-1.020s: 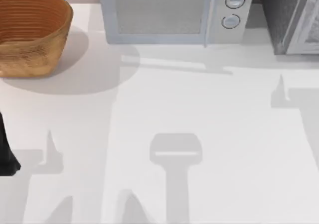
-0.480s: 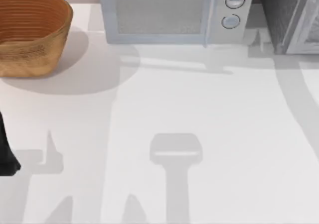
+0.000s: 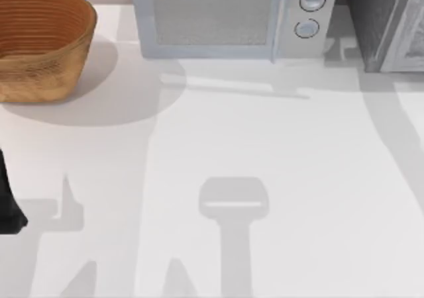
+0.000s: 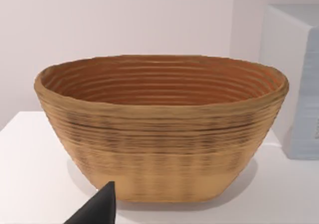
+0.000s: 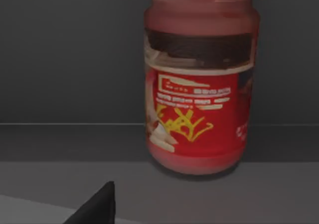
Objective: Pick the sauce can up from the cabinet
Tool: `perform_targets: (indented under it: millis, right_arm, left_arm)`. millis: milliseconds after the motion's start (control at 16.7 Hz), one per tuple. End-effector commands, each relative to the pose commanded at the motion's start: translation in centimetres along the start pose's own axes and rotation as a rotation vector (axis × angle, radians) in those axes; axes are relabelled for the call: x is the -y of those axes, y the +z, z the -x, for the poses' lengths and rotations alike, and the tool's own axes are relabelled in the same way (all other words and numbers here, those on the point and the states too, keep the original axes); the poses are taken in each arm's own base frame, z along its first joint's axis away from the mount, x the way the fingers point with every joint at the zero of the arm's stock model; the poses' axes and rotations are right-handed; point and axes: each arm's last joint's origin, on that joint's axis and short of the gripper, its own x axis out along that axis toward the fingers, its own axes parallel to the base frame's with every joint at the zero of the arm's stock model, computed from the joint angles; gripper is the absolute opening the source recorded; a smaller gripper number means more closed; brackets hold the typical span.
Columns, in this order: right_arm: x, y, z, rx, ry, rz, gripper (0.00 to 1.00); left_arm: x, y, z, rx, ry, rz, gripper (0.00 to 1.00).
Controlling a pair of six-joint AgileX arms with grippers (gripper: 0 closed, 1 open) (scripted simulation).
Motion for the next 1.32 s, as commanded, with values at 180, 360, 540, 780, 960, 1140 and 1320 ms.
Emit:
perform_targets:
  millis: [180,360,540,780,960,1140,1320]
  right_arm:
    - [0.1,0.1,-0.3,0.005,-0.003,-0.001,1.00]
    - [-0.3,0.5,-3.0,0.005,-0.006,-0.002,1.00]
    - [-0.6,0.1,-6.7,-0.006,-0.008,-0.003,1.00]
    - [-0.8,-0.1,-8.8,-0.003,-0.010,-0.005,1.00]
    - [-1.0,-0.2,-8.8,-0.008,-0.005,-0.004,1.00]
    - [-0.9,-0.1,-9.5,-0.006,-0.009,-0.004,1.00]
    - [-0.9,0.2,-11.3,-0.003,-0.010,-0.005,1.00]
  left_arm:
    - [0.0,0.0,0.0,0.000,0.000,0.000,1.00]
    - [0.0,0.0,0.0,0.000,0.000,0.000,1.00]
    - [0.0,0.0,0.0,0.000,0.000,0.000,1.00]
    - [0.0,0.0,0.0,0.000,0.000,0.000,1.00]
    - [0.0,0.0,0.0,0.000,0.000,0.000,1.00]
    - [0.0,0.0,0.0,0.000,0.000,0.000,1.00]
    - [0.0,0.0,0.0,0.000,0.000,0.000,1.00]
